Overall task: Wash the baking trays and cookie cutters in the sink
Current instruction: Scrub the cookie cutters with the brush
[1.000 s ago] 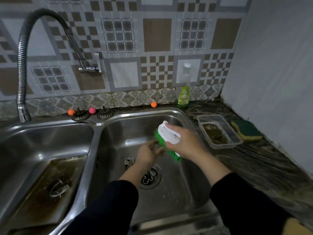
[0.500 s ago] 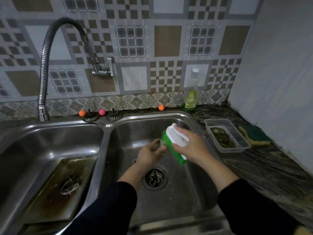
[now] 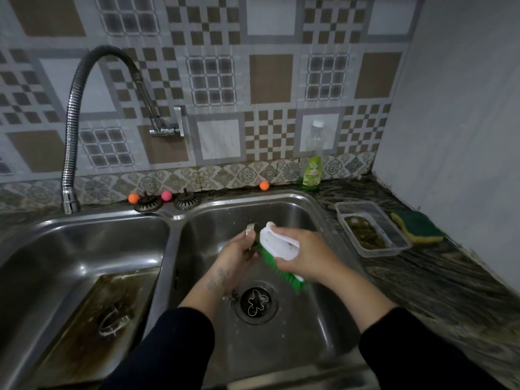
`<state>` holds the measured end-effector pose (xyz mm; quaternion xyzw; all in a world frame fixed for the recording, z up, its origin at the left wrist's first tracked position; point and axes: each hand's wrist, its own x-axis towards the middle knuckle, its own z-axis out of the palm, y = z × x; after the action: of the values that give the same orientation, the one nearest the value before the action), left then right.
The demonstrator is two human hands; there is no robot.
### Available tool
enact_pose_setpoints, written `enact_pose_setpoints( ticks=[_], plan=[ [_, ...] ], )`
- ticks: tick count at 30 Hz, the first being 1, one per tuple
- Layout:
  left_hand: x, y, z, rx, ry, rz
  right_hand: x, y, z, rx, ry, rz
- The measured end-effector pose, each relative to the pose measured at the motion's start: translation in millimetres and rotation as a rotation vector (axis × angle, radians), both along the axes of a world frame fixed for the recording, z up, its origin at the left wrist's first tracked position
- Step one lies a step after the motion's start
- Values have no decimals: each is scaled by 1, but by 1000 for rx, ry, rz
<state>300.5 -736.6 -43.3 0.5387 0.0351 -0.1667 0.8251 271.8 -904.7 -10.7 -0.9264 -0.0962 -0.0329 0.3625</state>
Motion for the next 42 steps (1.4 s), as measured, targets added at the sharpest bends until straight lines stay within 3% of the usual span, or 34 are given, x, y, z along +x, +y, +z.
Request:
enact_pose_setpoints(
  ticks=[5,10,14,19,21,25,28,31,35,42],
  plan=[
    [-5,-8,-4,-46,20,25,2,3,0,-23,-132,-6],
    [2,8,-14,-39,56,70,-2,10,-7,-71,-118,56],
    [-2,10,-18,-88,111,119,4,12,-3,-3,-205,-122],
    [-6,24,-9,-26,48,133,3,36,-5,82,-87,-82],
    [-9,31,-4,67,14,167,6,42,-4,136,-86,-150],
    [-12,59,5,780,-257,321,13,60,11,283,-58,-73],
    [-16,80,10,932,-440,314,17,84,20,47,-12,67],
    [-17,101,11,1056,-502,355,19,114,17,-94,-111,68],
    [-16,143,0,1108,-345,409,20,153,13,-189,-313,35],
    [-44,246,-44,1307,19,436,31,175,-16,-112,-211,-12]
  ],
)
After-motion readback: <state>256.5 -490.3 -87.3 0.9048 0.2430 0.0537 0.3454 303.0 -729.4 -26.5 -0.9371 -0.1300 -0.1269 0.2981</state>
